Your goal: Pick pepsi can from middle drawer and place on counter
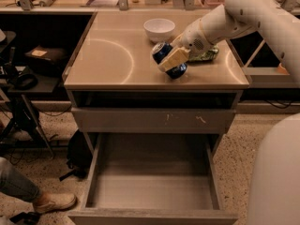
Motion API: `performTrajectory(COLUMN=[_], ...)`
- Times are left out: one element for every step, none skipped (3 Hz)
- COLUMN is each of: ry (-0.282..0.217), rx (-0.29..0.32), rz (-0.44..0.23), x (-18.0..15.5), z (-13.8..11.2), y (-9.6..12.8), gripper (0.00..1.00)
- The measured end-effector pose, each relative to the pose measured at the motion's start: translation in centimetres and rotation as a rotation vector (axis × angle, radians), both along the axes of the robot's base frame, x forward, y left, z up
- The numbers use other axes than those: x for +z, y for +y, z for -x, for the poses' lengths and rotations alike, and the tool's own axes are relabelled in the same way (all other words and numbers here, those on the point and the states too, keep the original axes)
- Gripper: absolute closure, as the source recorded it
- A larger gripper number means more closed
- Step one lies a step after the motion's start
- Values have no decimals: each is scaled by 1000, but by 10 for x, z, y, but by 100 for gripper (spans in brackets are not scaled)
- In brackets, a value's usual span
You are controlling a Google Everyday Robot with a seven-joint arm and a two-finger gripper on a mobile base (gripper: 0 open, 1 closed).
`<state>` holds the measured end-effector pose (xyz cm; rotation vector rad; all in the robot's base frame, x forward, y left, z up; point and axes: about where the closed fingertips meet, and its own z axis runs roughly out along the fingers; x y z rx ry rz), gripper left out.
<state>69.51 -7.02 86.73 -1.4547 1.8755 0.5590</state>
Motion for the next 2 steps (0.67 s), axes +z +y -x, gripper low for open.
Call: performTrajectory(ry=[0,0], rx=[0,0], rz=[0,0], x=[0,0], z=[0,0], y=[0,0], gripper=[0,0])
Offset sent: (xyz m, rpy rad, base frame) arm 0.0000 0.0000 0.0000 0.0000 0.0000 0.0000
